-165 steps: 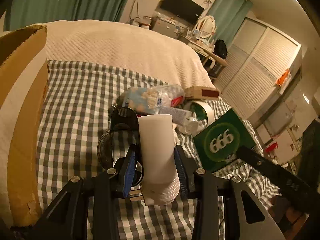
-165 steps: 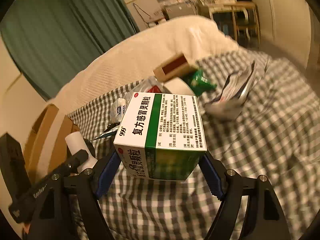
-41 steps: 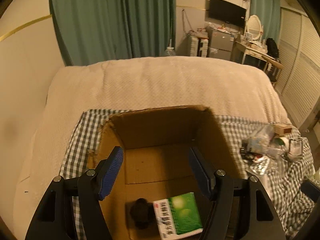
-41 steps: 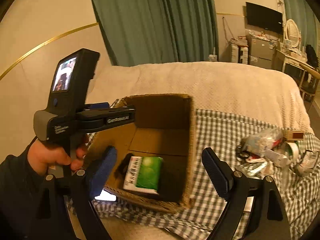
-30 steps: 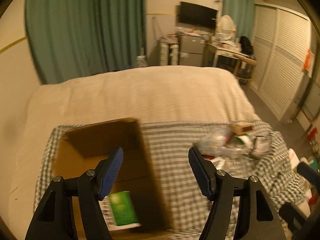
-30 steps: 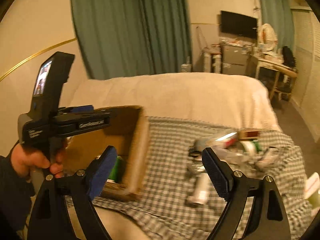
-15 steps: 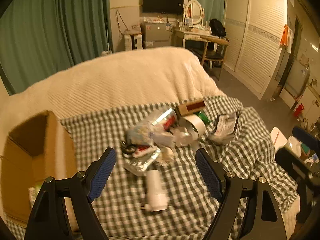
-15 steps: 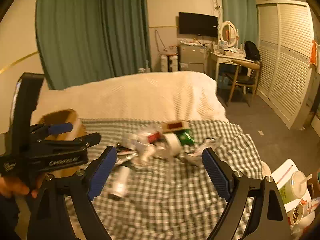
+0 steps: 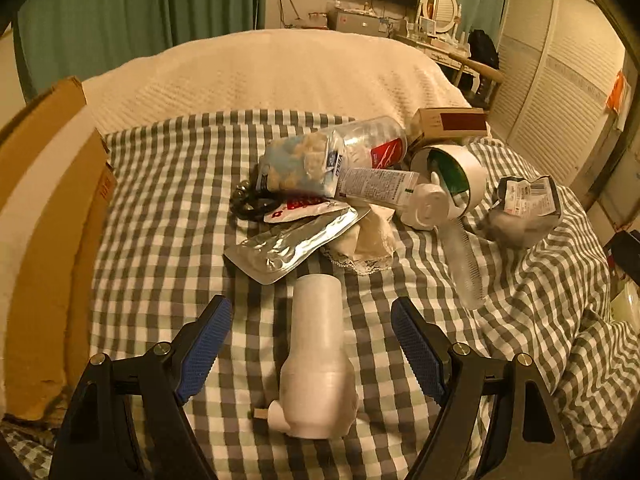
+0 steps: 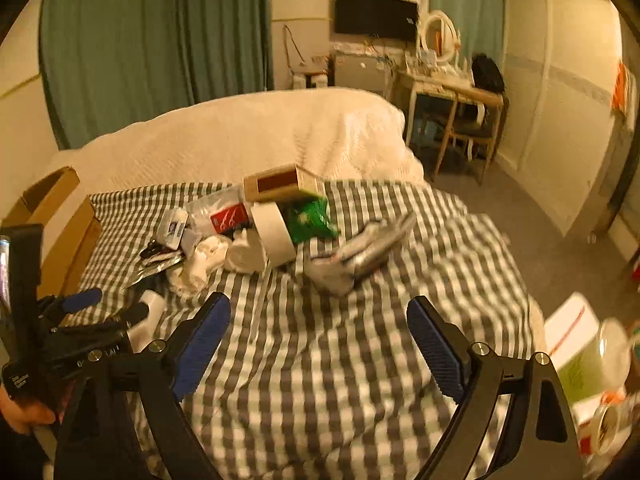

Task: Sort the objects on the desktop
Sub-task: 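Move both open tools back to the cluttered pile, then close the left tool around the white plastic bottle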

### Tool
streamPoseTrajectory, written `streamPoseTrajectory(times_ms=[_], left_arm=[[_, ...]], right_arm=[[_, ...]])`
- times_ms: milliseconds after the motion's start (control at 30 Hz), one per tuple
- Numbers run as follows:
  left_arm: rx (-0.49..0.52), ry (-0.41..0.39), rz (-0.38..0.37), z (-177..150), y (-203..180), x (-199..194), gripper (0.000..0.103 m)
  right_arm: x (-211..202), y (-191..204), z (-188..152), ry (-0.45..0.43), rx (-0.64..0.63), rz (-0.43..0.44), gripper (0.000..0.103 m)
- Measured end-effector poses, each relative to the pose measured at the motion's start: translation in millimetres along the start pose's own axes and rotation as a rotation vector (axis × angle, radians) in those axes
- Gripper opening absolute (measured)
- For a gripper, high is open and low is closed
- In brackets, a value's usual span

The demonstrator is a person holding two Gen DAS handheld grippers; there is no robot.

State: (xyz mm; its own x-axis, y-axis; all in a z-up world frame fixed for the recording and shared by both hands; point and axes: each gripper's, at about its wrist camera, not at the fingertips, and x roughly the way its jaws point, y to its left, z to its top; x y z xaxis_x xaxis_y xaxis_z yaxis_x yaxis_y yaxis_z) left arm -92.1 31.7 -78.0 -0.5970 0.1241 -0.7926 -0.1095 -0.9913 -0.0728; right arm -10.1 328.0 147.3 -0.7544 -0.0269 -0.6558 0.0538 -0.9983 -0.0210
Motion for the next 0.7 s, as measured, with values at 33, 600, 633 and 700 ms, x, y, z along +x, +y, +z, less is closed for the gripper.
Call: streamPoseTrajectory(times_ms=[33,600,633,700], left_arm=[[0.005,0.006,-0.007,-0.9,-0.7,1.9,0.084],[0.045,0.147,-0.02,-20.7,-3.7,25.9,0.043],[0.039,0.146,-0.026,-20.5,-3.0,25.0,0.043],[0.018,0.146,-0.041,-19.6,-0.5,23.6,0.043]], right_arm=[[2.9,1.4,-0.1,-0.005,-0.005,-0.002,0.09],[35.5,-23.6,-20.3,0.114,0.169,-0.013,0.09],[36.6,-23.5,-20.4,0.116,0.169,-0.015,0.09],[37.8,-24.1,-20.1,0.113,0.169,-0.024,0.09]])
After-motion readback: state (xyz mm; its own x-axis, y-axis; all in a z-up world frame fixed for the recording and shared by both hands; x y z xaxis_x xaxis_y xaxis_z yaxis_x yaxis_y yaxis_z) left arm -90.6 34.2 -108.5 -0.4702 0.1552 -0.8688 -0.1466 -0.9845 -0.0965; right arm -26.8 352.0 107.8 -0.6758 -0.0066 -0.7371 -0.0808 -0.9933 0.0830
